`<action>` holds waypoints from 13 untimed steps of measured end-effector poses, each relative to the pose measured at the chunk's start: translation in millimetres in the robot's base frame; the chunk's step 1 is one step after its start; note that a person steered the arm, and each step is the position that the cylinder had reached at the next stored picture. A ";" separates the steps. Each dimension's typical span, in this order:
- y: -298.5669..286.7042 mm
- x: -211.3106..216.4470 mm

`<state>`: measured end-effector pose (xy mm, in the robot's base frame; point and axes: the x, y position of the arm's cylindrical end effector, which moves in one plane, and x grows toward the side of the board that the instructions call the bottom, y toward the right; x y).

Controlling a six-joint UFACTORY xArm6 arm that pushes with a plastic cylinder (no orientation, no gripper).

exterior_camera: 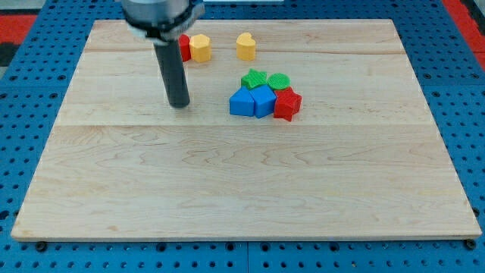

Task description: Move the red circle to the bottom side of the blue cube

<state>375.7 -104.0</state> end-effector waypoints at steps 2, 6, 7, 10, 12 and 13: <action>-89.3 -91.1; 4.5 -98.6; -6.6 -95.8; -19.5 -71.6; -13.0 -39.5; -23.9 -39.4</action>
<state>336.3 -127.9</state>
